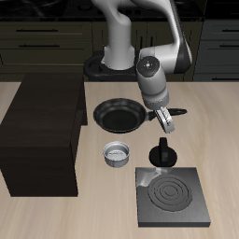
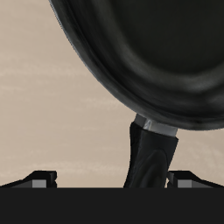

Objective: Place the frypan on the stove

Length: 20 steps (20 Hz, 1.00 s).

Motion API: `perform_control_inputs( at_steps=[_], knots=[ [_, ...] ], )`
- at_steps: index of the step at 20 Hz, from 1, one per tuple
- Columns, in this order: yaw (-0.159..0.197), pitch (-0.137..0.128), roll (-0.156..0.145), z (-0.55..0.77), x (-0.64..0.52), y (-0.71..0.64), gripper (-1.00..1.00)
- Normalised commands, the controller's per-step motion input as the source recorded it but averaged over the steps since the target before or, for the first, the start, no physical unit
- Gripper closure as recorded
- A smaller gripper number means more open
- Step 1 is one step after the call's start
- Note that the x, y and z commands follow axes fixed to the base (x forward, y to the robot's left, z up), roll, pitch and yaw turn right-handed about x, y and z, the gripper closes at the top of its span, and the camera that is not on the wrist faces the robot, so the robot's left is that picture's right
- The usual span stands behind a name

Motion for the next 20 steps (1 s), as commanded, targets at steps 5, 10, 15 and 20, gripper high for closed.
perform_control_inputs(
  at_steps=[5, 10, 15, 20],
  knots=[
    [-0.026, 0.055, -0.05, -0.28, -0.16, -0.19, -1.0],
    [0.028, -0.035, -0.029, -0.03, -0.3, -0.03, -1.0],
    [-0.021, 0.017, 0.04, -0.1, -0.24, 0.05, -1.0],
    [0.014, -0.017, -0.006, 0.05, -0.08, 0.0, -1.0]
  ],
)
